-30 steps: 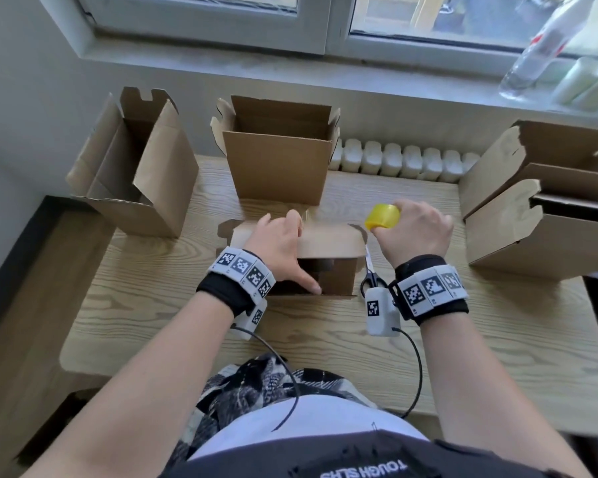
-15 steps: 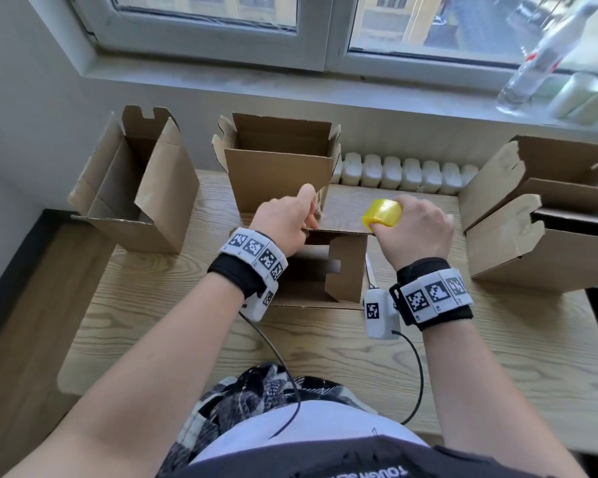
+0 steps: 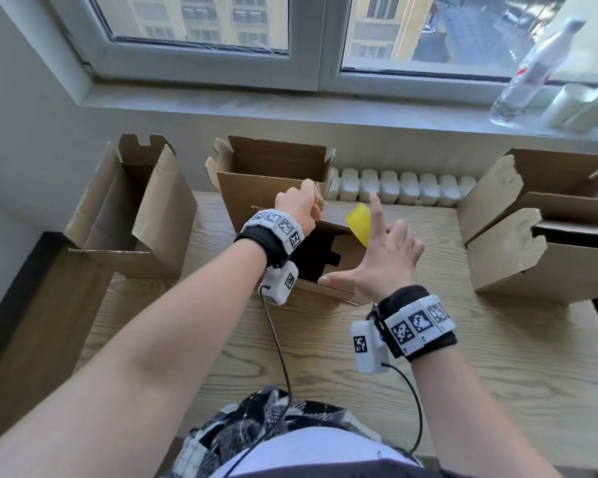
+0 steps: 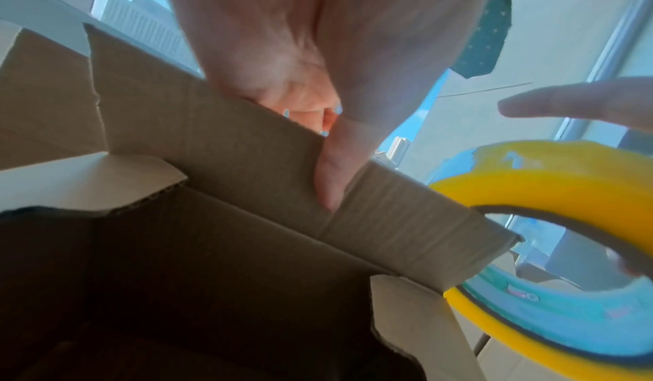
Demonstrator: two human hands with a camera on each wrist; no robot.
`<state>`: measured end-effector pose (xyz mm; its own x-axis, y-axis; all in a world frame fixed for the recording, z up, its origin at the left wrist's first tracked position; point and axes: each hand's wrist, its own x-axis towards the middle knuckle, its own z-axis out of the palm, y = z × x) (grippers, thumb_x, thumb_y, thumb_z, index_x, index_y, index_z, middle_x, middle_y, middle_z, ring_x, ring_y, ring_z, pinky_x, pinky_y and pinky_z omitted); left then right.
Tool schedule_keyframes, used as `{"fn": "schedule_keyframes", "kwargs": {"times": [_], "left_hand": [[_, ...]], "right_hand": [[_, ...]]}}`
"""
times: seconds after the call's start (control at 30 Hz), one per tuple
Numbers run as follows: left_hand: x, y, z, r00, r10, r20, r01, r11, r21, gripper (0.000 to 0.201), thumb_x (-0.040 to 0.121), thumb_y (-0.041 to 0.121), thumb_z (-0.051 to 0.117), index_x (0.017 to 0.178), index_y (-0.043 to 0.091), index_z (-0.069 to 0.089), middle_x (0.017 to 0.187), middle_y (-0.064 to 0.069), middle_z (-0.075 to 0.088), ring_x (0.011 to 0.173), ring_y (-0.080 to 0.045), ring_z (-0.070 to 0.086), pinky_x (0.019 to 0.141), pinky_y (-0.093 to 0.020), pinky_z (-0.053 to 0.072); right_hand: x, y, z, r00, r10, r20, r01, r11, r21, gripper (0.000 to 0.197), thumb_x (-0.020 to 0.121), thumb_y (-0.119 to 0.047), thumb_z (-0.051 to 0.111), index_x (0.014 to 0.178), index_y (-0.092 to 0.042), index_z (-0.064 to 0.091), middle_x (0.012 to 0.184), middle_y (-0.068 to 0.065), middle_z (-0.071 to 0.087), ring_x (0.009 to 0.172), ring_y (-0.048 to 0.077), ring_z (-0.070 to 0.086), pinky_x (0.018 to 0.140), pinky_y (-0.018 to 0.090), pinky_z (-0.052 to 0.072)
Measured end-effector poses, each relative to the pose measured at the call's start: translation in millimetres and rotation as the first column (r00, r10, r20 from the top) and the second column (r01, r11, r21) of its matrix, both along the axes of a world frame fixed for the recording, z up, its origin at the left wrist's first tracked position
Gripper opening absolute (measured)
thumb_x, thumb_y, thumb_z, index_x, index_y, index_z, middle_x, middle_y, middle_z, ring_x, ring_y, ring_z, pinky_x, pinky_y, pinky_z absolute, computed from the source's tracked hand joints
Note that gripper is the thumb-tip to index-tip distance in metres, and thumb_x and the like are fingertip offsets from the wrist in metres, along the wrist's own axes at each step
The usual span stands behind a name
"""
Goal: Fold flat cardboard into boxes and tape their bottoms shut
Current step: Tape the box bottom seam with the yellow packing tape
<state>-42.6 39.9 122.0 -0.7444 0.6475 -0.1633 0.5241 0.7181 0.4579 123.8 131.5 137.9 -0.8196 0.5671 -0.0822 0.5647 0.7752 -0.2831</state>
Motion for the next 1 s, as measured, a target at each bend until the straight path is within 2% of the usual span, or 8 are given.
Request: {"fn": "schedule_keyframes", "kwargs": {"times": [0.23,0.43,0.5,0.63,0.7,0.8,0.87,1.0], "left_hand": [[-20.1,1.0,8.3,0.981,-0.002,0.196,-0.001,1.000,0.011,0.043,0.079,0.021,0.080,0.096,0.021,0.041,0.090,0.012,0.070,0.098,-0.018,0.062,0.094,-0.041,0.048],[-21.2,-29.6,22.6,0.938,-0.143,0.315,0.189,0.975,-0.120,0.068,0.066,0.050,0.084,0.109,0.026,0.037,0.129,0.009,0.054,0.127,-0.022,0.045,0.107,-0.048,0.040],[-12.7,-38.1,12.7,0.952,-0.184,0.246,0.229,0.958,-0.170,0.071,0.067,0.047,0.085,0.111,0.027,0.032,0.123,0.007,0.048,0.130,-0.028,0.037,0.109,-0.051,0.036],[-6.6,-48.8,-17.8,0.964,-0.140,0.228,0.143,0.990,0.007,0.061,0.071,0.015,0.083,0.100,0.028,0.031,0.123,0.008,0.060,0.108,-0.018,0.056,0.089,-0.043,0.054],[-3.0,-49.9,-27.1,0.968,-0.092,0.233,0.076,0.994,0.076,0.061,0.069,0.011,0.084,0.095,0.029,0.032,0.117,0.008,0.064,0.102,-0.015,0.060,0.084,-0.038,0.056],[2.6,-49.3,-39.1,0.972,-0.027,0.232,-0.009,0.988,0.155,0.063,0.066,0.010,0.089,0.093,0.025,0.033,0.108,0.006,0.066,0.096,-0.009,0.062,0.075,-0.024,0.051],[5.3,-47.8,-46.0,0.974,0.018,0.227,-0.064,0.979,0.194,0.063,0.064,0.011,0.091,0.095,0.021,0.037,0.101,0.006,0.064,0.096,-0.010,0.064,0.080,-0.026,0.055],[6.0,-41.6,-54.9,0.987,0.148,0.065,-0.156,0.977,0.147,0.061,0.062,0.027,0.092,0.098,0.024,0.043,0.101,0.007,0.056,0.099,-0.017,0.053,0.087,-0.032,0.048]], "right_hand": [[-11.0,5.7,-16.5,0.999,-0.031,0.032,0.030,0.999,0.032,0.151,0.038,-0.077,0.080,0.149,-0.041,-0.016,0.112,0.009,0.030,0.103,0.025,0.034,0.095,0.041,0.028],[-28.2,16.7,-31.3,0.996,-0.071,0.045,0.067,0.995,0.069,0.144,0.046,-0.068,0.083,0.150,-0.038,-0.012,0.116,0.013,0.034,0.106,0.028,0.037,0.092,0.042,0.029],[-31.0,17.8,-34.4,0.997,-0.068,0.030,0.066,0.995,0.074,0.141,0.047,-0.066,0.082,0.150,-0.037,-0.010,0.115,0.013,0.034,0.105,0.029,0.038,0.091,0.042,0.029],[-33.1,20.3,-33.8,0.997,-0.078,-0.003,0.078,0.996,0.054,0.140,0.045,-0.077,0.077,0.151,-0.035,-0.004,0.112,0.010,0.034,0.103,0.027,0.038,0.090,0.041,0.028],[-31.8,23.5,-29.7,0.996,-0.086,-0.022,0.087,0.995,0.058,0.136,0.045,-0.088,0.068,0.151,-0.033,0.003,0.110,0.009,0.035,0.101,0.027,0.039,0.089,0.042,0.028],[-28.3,29.0,-19.7,0.994,-0.089,-0.068,0.098,0.985,0.139,0.111,0.062,-0.093,0.041,0.147,-0.022,0.028,0.109,0.012,0.046,0.100,0.029,0.045,0.087,0.042,0.027],[-27.3,32.4,-12.9,0.988,-0.091,-0.126,0.117,0.970,0.214,0.090,0.076,-0.085,0.028,0.133,-0.018,0.046,0.102,0.012,0.053,0.093,0.028,0.049,0.083,0.041,0.027],[-27.7,35.0,-4.6,0.965,-0.045,-0.260,0.116,0.958,0.263,0.055,0.086,-0.068,0.051,0.101,-0.016,0.062,0.088,0.009,0.060,0.083,0.029,0.054,0.079,0.040,0.026]]}}
